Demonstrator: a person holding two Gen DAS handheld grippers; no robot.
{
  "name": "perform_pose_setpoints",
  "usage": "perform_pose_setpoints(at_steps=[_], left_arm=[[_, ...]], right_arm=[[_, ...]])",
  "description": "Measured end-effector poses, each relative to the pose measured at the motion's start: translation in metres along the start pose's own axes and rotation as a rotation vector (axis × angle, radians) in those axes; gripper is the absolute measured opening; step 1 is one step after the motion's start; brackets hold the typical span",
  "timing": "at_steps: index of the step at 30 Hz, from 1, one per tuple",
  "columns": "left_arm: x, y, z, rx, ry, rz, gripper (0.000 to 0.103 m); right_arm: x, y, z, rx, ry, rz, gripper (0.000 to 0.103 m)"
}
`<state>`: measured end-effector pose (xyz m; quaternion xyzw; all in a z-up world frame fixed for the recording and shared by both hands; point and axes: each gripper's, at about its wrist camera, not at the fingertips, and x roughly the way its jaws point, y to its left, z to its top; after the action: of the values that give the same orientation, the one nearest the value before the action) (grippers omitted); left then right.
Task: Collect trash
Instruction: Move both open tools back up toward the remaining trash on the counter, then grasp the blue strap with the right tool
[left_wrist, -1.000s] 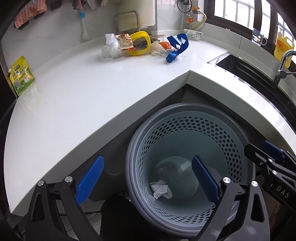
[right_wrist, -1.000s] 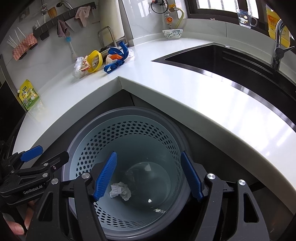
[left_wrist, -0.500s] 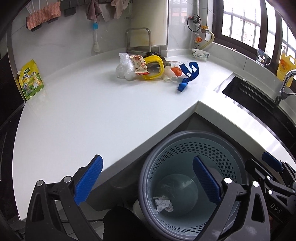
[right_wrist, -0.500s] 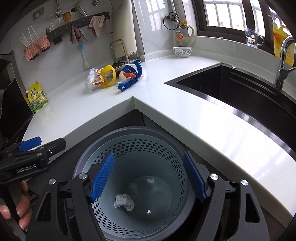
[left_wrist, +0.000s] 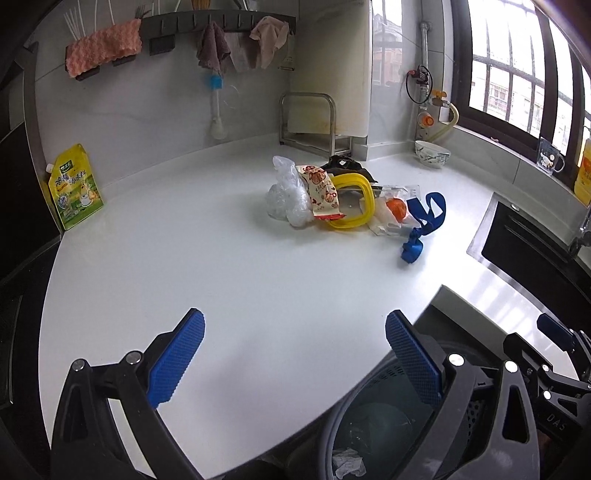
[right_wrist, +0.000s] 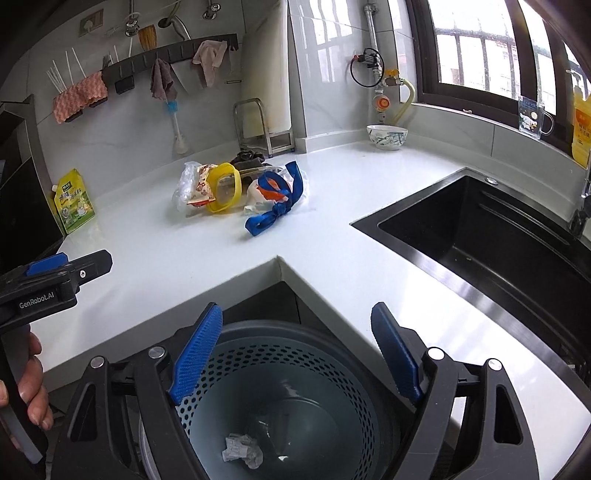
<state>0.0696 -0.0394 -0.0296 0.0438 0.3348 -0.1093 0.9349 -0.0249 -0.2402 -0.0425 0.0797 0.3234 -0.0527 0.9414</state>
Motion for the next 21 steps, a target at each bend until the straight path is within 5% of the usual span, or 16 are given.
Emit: perform_pose_setpoints(at_steps=[21], left_arm=[[0.096,0.022,0.081,-0.042,-0.003,0.033,0.097]], right_arm=[[0.130,0.004,0.090,0.088,0.081,-0.008,0.086]])
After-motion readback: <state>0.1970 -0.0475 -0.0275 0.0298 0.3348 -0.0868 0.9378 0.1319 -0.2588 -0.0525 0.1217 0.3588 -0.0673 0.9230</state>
